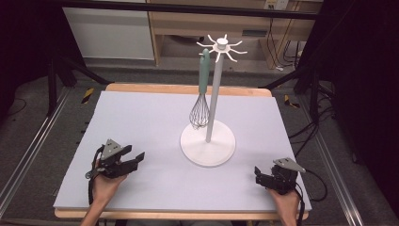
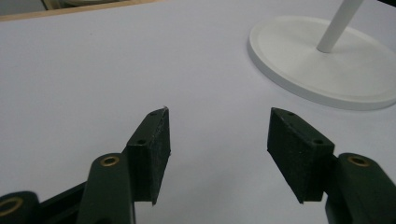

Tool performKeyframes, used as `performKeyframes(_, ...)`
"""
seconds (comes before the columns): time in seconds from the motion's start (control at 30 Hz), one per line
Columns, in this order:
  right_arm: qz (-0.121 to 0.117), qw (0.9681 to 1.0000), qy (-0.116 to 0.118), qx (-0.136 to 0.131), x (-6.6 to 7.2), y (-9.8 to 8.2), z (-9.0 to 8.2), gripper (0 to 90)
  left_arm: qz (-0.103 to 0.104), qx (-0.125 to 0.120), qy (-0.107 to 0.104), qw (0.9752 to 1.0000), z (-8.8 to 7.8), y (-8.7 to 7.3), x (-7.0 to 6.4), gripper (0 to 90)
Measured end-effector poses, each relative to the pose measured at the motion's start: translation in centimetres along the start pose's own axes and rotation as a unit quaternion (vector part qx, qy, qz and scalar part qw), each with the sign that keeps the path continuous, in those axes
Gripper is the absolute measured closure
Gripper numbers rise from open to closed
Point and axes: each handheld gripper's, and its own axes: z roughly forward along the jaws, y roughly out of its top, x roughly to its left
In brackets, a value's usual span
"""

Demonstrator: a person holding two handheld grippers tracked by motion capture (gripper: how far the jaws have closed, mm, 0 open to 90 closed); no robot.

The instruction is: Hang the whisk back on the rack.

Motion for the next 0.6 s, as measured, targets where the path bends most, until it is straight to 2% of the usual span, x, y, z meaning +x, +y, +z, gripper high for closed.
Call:
performKeyframes(0.17,0.002,1.0,-0.002,0.0,-0.1,-0.1,-0.1,7.7,-0.009,0.006,0.014,0.9998,0.0,-0.9,0.9,38.4)
performKeyframes(0.3,0.003,1.0,-0.003,0.001,-0.2,-0.1,-0.2,7.7,-0.018,0.008,0.034,0.9992,0.0,-1.6,1.8,38.3)
performKeyframes(0.6,-0.001,1.0,-0.006,0.005,-0.2,-0.2,-0.1,7.7,-0.027,0.013,0.049,0.9983,0.1,-2.2,2.2,37.7)
